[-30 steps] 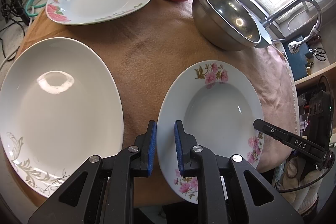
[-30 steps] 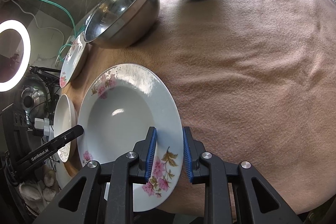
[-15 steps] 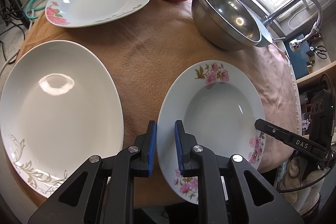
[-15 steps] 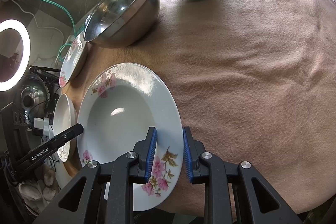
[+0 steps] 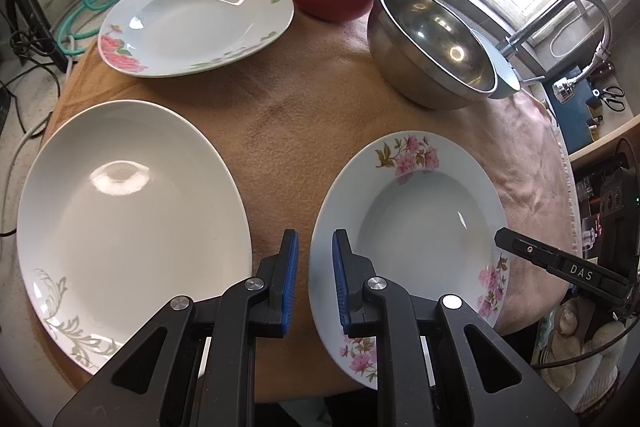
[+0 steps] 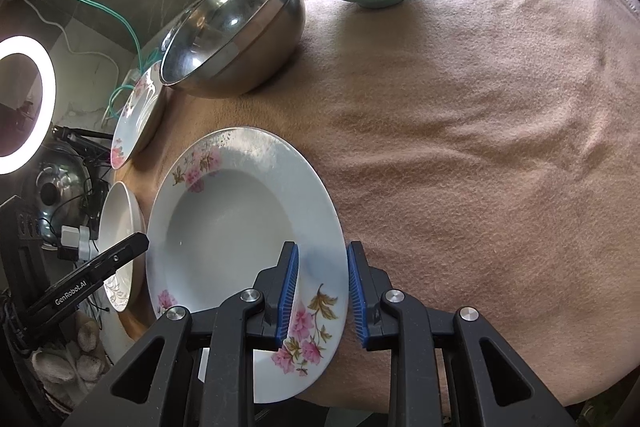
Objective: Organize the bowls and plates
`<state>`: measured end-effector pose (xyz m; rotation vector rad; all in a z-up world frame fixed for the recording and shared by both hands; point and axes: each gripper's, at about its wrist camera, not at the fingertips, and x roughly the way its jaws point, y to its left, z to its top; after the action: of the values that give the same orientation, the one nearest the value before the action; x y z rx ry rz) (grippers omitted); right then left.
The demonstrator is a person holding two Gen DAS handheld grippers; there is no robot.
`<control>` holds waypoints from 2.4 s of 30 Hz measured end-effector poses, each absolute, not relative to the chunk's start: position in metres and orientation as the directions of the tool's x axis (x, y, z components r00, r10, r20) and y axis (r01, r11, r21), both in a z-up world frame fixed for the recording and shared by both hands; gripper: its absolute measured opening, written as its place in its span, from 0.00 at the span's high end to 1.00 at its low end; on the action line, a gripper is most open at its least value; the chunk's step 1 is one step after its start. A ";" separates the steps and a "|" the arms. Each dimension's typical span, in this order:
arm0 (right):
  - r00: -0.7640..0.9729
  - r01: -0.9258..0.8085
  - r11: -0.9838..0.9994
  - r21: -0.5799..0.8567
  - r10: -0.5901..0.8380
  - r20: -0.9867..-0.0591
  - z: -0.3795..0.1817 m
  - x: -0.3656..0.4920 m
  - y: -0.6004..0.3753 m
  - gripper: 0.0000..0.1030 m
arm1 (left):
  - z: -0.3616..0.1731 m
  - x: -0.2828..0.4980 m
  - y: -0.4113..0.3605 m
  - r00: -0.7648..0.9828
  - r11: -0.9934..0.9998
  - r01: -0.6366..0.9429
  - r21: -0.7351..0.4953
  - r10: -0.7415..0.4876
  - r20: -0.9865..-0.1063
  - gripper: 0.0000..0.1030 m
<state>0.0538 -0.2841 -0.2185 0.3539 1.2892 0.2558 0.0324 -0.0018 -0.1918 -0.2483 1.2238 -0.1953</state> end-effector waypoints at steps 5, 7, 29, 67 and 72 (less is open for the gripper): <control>0.286 0.000 0.931 0.366 0.351 -0.892 -0.209 0.053 -0.284 0.76 | -0.186 0.031 0.004 0.344 0.956 0.016 -0.293 -0.280 -0.896 0.85; 0.301 0.001 0.933 0.361 0.344 -0.889 -0.204 0.052 -0.284 0.76 | -0.184 0.030 0.007 0.349 0.955 0.015 -0.295 -0.282 -0.894 0.85; 0.434 -0.070 0.932 0.356 0.350 -0.830 -0.147 0.060 -0.221 0.76 | -0.164 0.039 0.089 0.418 0.949 -0.049 -0.311 -0.263 -0.869 0.85; 0.394 -0.193 0.934 0.299 0.353 -0.849 -0.147 0.165 -0.080 0.70 | -0.159 0.141 0.169 0.494 0.975 -0.032 -0.222 -0.177 -0.851 0.85; 0.372 -0.182 0.940 0.289 0.338 -0.864 -0.161 0.184 -0.074 0.70 | -0.170 0.156 0.169 0.470 0.974 -0.036 -0.223 -0.181 -0.864 0.85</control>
<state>0.1840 -0.0745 -0.1615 0.1543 1.1428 0.3352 0.1562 0.1694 -0.1700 -0.2219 1.0806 -0.0898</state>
